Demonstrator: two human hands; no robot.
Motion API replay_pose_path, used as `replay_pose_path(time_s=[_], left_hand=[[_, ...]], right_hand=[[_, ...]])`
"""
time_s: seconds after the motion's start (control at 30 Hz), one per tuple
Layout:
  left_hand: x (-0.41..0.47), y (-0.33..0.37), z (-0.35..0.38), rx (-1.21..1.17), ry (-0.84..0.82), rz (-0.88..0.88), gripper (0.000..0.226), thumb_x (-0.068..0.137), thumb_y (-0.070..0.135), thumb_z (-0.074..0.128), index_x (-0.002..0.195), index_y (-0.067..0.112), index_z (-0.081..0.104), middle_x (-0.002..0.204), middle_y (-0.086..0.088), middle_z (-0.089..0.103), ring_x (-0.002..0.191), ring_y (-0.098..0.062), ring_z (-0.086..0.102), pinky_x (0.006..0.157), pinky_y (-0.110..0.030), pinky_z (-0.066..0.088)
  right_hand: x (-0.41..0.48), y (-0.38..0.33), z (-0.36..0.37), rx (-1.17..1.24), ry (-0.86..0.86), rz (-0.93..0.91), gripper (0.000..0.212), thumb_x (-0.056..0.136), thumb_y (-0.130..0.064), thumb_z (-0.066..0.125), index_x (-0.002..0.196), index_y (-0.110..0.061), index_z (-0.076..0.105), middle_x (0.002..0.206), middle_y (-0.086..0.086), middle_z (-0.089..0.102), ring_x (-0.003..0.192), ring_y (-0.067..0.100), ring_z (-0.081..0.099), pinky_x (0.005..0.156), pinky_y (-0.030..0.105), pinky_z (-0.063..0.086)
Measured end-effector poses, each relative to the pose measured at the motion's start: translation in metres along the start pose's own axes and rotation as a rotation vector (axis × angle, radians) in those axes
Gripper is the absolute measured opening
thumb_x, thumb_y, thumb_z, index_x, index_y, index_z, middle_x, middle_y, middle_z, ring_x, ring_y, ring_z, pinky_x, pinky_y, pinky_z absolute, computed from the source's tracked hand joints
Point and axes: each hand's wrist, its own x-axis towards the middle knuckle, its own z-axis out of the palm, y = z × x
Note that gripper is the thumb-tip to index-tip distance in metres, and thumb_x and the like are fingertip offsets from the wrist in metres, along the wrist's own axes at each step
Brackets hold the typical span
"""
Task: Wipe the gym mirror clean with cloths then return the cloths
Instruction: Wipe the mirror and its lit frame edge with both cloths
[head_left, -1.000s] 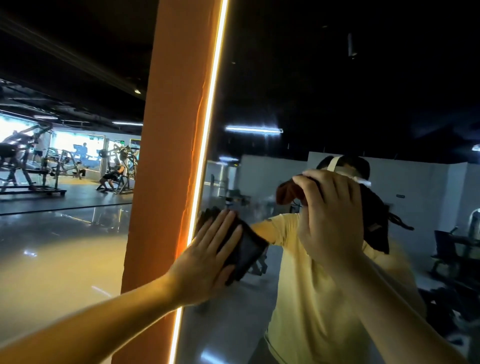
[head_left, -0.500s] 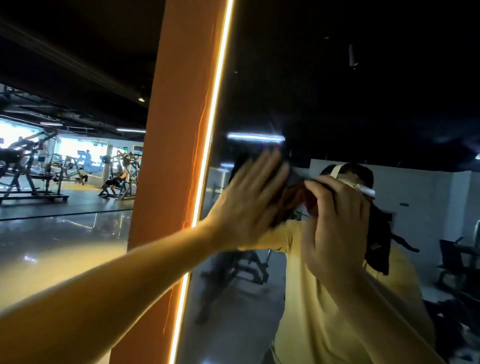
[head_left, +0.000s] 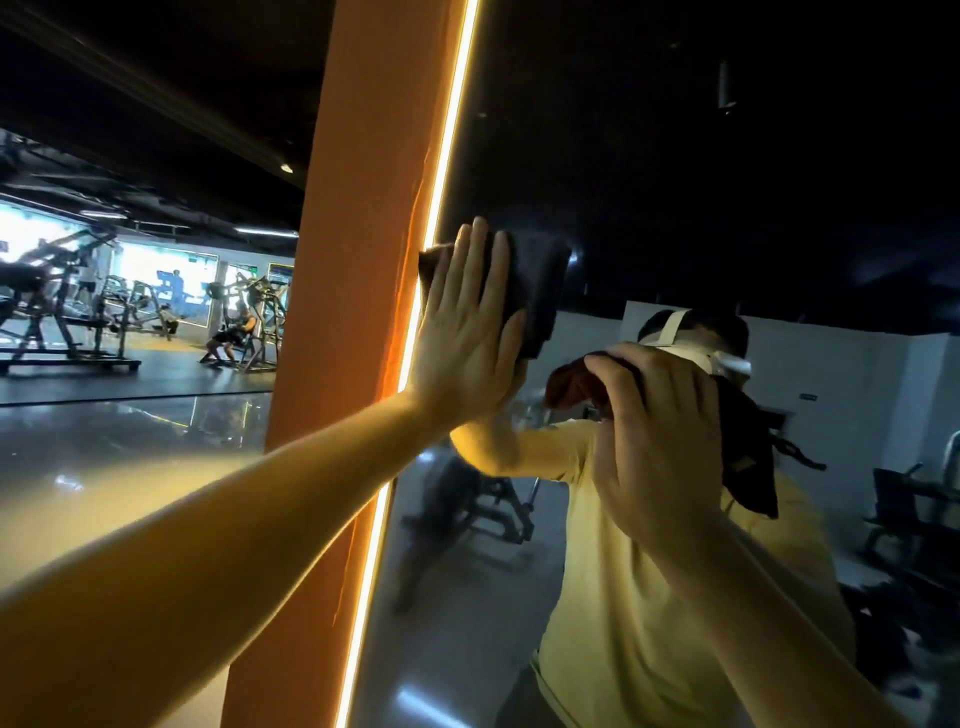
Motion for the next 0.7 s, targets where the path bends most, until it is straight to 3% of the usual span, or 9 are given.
replay_pose_path(time_s=[0.17,0.23,0.33,0.5,0.6,0.7], left_hand=[[-0.187,-0.016,0.004,0.007,-0.200,0.044,0.067,0.111,0.037,0.021,0.164,-0.004,0.013,0.173,-0.025,0.007,0.160,-0.043,0.010,0.122,-0.067,0.025],[-0.224,-0.009,0.002,-0.009,-0.269,0.003,0.066,0.112,0.035,0.023,0.164,-0.003,0.012,0.173,-0.024,0.007,0.160,-0.044,0.012,0.120,-0.068,0.029],[-0.169,-0.006,-0.001,-0.029,-0.192,-0.017,0.068,0.111,0.038,0.020,0.163,-0.006,0.016,0.173,-0.025,0.006,0.161,-0.041,0.010,0.124,-0.065,0.024],[0.016,0.004,-0.013,-0.014,-0.039,-0.178,0.076,0.105,0.044,0.013,0.164,-0.005,0.011,0.173,-0.025,0.004,0.162,-0.034,0.002,0.132,-0.045,-0.001],[0.002,0.002,0.001,-0.021,0.053,-0.070,0.071,0.108,0.037,0.022,0.162,-0.009,0.016,0.171,-0.029,0.011,0.161,-0.039,0.008,0.132,-0.051,0.006],[-0.097,-0.011,0.015,-0.037,-0.002,0.005,0.071,0.107,0.034,0.026,0.162,-0.008,0.016,0.172,-0.026,0.008,0.162,-0.040,0.006,0.129,-0.059,0.013]], right_hand=[[-0.011,-0.012,0.009,0.011,-0.013,0.015,0.044,0.087,-0.009,0.052,0.131,-0.010,0.057,0.133,0.012,0.059,0.123,0.032,0.052,0.106,0.046,0.037],[-0.016,-0.015,0.012,-0.024,-0.038,-0.027,0.043,0.089,-0.009,0.056,0.132,-0.010,0.056,0.134,0.014,0.059,0.124,0.033,0.052,0.108,0.047,0.036],[-0.017,-0.013,0.014,-0.023,-0.054,-0.044,0.040,0.093,-0.014,0.053,0.133,-0.011,0.054,0.135,0.014,0.058,0.126,0.033,0.052,0.111,0.048,0.036],[-0.019,-0.011,0.013,-0.029,-0.060,-0.058,0.042,0.092,-0.014,0.054,0.134,-0.011,0.055,0.136,0.013,0.055,0.126,0.033,0.051,0.110,0.047,0.037],[-0.019,-0.014,0.012,-0.004,-0.051,-0.037,0.043,0.090,-0.011,0.052,0.133,-0.010,0.057,0.135,0.012,0.056,0.124,0.033,0.052,0.108,0.048,0.038],[-0.029,-0.021,0.016,0.028,-0.033,0.000,0.043,0.090,-0.010,0.051,0.133,-0.010,0.057,0.134,0.012,0.057,0.125,0.033,0.052,0.108,0.049,0.039]])
